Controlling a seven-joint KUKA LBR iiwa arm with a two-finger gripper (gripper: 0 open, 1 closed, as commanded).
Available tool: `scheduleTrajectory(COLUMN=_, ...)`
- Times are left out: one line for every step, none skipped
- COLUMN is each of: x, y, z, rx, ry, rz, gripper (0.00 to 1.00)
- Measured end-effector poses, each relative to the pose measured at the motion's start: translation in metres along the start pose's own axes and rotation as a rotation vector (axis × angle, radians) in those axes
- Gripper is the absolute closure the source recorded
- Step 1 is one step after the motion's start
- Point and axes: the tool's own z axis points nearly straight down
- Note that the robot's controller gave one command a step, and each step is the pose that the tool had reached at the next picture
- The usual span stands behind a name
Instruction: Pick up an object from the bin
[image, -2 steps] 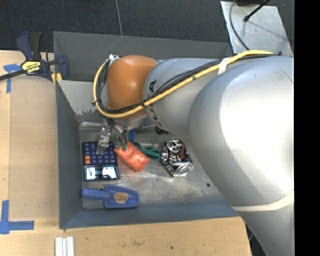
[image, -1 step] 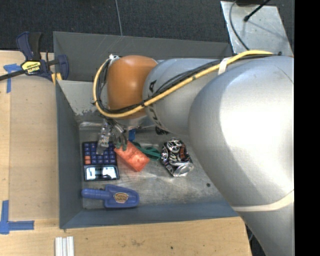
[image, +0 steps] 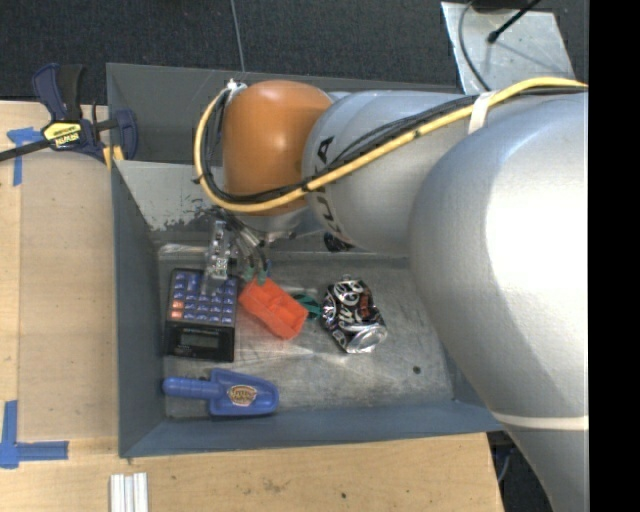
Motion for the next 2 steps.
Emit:
scheduleTrajectory(x=-0.011, y=0.012, z=-0.059, rx=-0.002, ry=-0.004, rz=0.016, gripper=1.00)
scheduleTrajectory(x=-0.008, y=0.004, z=-0.071, rx=-0.003, ry=-0.008, rz=0.009, gripper=1.00)
